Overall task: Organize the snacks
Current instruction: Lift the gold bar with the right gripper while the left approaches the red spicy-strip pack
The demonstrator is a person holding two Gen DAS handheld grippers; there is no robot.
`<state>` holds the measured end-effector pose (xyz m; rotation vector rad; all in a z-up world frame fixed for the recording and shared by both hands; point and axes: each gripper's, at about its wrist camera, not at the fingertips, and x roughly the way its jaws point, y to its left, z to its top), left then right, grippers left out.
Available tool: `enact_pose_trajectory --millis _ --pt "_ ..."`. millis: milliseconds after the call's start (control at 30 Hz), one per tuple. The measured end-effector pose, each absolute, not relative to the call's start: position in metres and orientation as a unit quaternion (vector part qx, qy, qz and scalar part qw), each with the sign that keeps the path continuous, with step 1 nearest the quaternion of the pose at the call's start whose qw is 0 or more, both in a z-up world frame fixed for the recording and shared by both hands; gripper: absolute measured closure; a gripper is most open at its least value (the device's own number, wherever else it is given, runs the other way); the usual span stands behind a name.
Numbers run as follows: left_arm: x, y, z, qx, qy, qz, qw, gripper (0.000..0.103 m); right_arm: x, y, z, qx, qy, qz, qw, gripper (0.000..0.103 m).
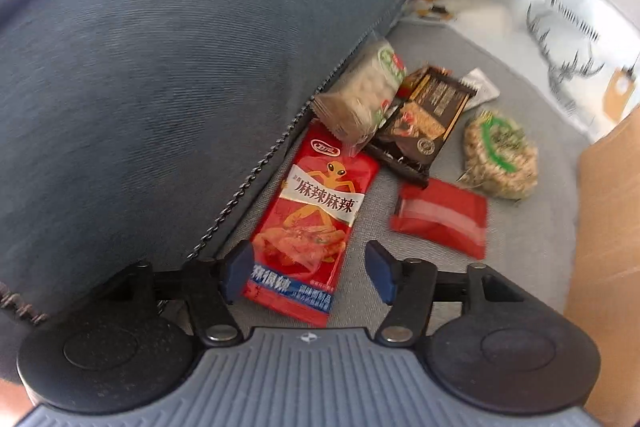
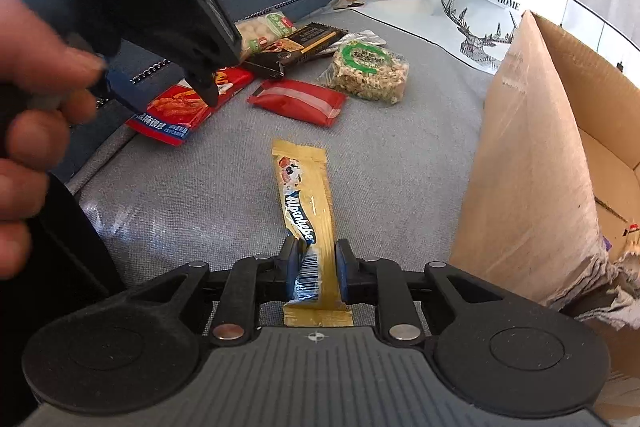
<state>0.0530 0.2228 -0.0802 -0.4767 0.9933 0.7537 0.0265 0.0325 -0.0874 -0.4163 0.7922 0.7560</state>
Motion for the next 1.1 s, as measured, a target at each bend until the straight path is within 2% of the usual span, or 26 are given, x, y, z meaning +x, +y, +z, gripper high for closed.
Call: enact_pose_trajectory --millis 67,133,233,300,333,400,433,467,567,833,867,933,967,1000,1100 --pt "0.063 0.223 -0.087 -0.209 0.479 0.344 0.78 0.026 0.028 0.032 -0.088 -0.191 0.38 0.355 0.833 0.08" --pt "0.069 0.227 -0.093 -0.209 0.49 0.341 0.775 0.026 0.029 0.031 -0.088 -0.189 0.383 0.353 0.832 0.079" --pt "0.067 0.236 -0.097 -0.224 0.491 0.334 0.773 0.031 0.031 0.03 -0.088 -0.185 0.386 0.353 0.832 0.079" --pt "0.063 0.241 -0.096 -0.234 0.486 0.333 0.774 0.048 0.031 0.03 -0.088 -0.184 0.387 0.353 0.832 0.079" --pt "0.059 0.244 -0.094 -0.243 0.48 0.329 0.776 0.05 0.031 0.03 -0.088 -0.184 0.387 0.353 0.832 0.079" --pt "0.05 0.25 -0.09 -0.263 0.466 0.312 0.785 0.067 0.03 0.031 -0.088 -0.184 0.387 0.352 0.832 0.079" --pt "0.044 0.252 -0.087 -0.273 0.46 0.301 0.79 0.079 0.03 0.032 -0.088 -0.185 0.387 0.352 0.832 0.079" --pt "0.041 0.251 -0.085 -0.283 0.458 0.287 0.792 0.096 0.03 0.032 -0.088 -0.186 0.386 0.351 0.832 0.079" --pt "0.031 0.252 -0.082 -0.309 0.462 0.241 0.796 0.103 0.029 0.032 -0.089 -0.19 0.383 0.351 0.833 0.079" --pt "0.024 0.243 -0.071 -0.314 0.448 0.195 0.814 0.103 0.027 0.031 -0.088 -0.19 0.382 0.354 0.832 0.079" --pt "0.025 0.239 -0.071 -0.3 0.449 0.205 0.816 0.099 0.026 0.031 -0.088 -0.192 0.382 0.354 0.832 0.079" --pt "0.03 0.233 -0.069 -0.272 0.447 0.229 0.821 0.07 0.026 0.032 -0.088 -0.194 0.381 0.355 0.831 0.079" --pt "0.032 0.229 -0.067 -0.255 0.445 0.242 0.824 0.045 0.026 0.032 -0.089 -0.194 0.381 0.355 0.831 0.079" --pt "0.036 0.227 -0.066 -0.235 0.442 0.26 0.825 0.028 0.027 0.032 -0.089 -0.193 0.382 0.355 0.831 0.079" --pt "0.05 0.218 -0.072 -0.19 0.46 0.283 0.82 0.027 0.029 0.031 -0.088 -0.187 0.385 0.352 0.832 0.079"
